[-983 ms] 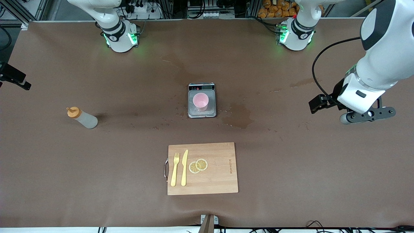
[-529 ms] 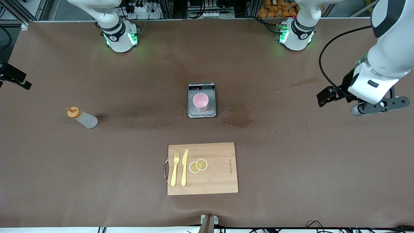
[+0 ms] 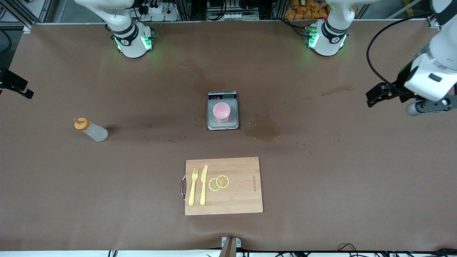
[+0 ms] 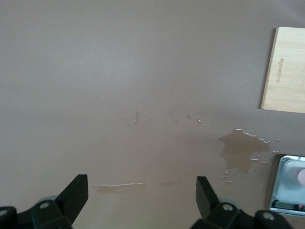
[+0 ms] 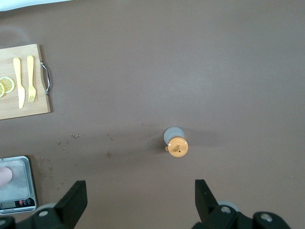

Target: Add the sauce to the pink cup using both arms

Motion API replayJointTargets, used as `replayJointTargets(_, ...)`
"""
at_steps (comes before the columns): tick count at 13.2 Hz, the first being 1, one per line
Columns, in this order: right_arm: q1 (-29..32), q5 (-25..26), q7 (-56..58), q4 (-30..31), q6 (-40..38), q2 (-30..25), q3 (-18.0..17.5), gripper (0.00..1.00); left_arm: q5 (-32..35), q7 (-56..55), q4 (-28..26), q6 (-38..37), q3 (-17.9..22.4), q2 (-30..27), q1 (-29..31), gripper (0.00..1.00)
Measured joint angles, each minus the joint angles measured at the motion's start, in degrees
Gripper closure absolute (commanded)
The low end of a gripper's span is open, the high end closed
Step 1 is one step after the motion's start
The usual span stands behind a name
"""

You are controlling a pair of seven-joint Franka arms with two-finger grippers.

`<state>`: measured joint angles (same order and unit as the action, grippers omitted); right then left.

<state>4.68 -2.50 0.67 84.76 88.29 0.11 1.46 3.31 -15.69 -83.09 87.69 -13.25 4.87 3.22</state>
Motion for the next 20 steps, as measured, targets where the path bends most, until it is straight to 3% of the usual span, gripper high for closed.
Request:
replayJointTargets(7,0.0,0.0,0.0,-0.1,0.0,0.0,0.0,0.00,-1.2,8.7,0.0,-2.6,13.2,-2.8,-7.2,0.00)
replayJointTargets(20,0.0,0.0,0.0,-0.1,0.0,0.0,0.0,0.00,-1.3,9.0,-0.2,-3.3,13.6,-2.9,-8.0,0.00)
